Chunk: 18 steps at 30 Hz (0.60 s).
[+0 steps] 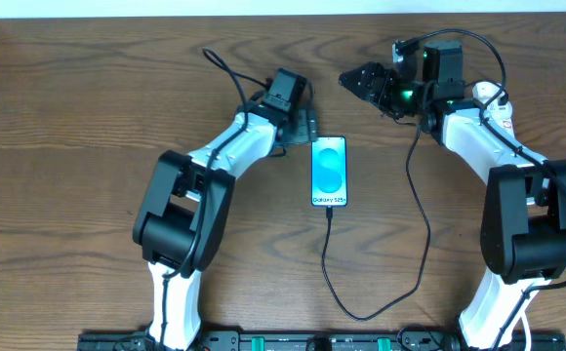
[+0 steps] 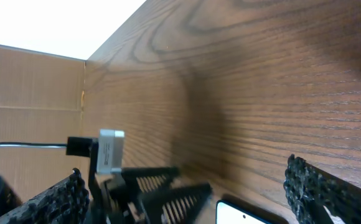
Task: Plug charger to phone and switch on socket
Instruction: 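Open the left gripper and lift it off the phone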
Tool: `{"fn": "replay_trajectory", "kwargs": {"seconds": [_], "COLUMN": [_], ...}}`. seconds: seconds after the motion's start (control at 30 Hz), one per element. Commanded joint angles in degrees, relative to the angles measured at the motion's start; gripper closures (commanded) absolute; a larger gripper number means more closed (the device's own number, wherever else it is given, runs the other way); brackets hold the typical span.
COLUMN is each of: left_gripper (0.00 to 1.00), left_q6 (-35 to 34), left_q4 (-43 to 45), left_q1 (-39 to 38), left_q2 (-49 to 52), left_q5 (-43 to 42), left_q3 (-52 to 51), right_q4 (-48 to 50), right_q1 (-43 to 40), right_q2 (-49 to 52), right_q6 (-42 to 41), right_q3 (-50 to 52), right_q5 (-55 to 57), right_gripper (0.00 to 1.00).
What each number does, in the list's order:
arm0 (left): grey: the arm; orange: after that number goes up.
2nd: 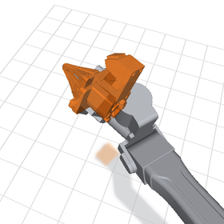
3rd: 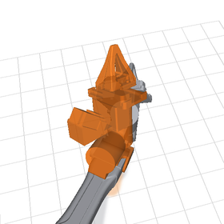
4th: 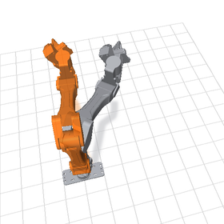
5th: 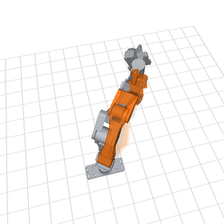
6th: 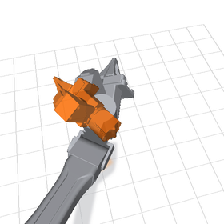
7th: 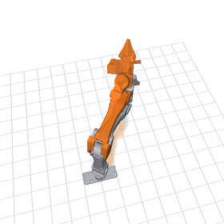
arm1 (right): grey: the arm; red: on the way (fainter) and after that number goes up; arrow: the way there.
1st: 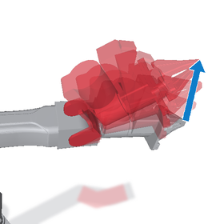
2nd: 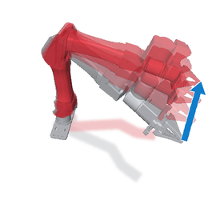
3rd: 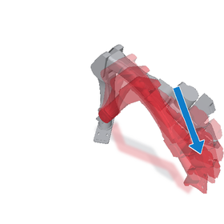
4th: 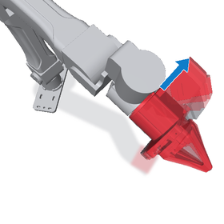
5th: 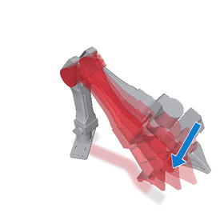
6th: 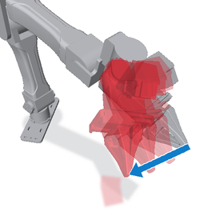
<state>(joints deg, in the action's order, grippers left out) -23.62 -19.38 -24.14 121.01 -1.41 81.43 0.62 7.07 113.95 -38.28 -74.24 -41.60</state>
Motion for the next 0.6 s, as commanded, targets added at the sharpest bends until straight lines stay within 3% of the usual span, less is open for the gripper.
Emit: {"fn": "replay_trajectory", "kwargs": {"seconds": [0.0, 0.23, 0.57], "left_gripper": [0.11, 0.11, 0.11], "left_q6": [6.64, 9.01, 8.98], "left_q4": [-1.33, -2.64, -13.62], "left_q1": [2.97, 6.91, 7.37], "left_q2": [-3.06, -17.97, -37.92], "left_q5": [12.98, 16.04, 16.04], "left_q3": [-2.38, -2.38, -2.38], "right_q4": [-0.24, -0.24, -2.25], "right_q1": [-0.22, -0.22, -0.22], "right_q2": [-0.48, -0.48, -0.46], "right_q6": [1.33, 1.31, 1.31], "right_q3": [-0.5, -0.5, -0.5], "right_q5": [-0.55, -0.52, -0.5], "right_gripper": [0.01, 0.01, 0.01]}}
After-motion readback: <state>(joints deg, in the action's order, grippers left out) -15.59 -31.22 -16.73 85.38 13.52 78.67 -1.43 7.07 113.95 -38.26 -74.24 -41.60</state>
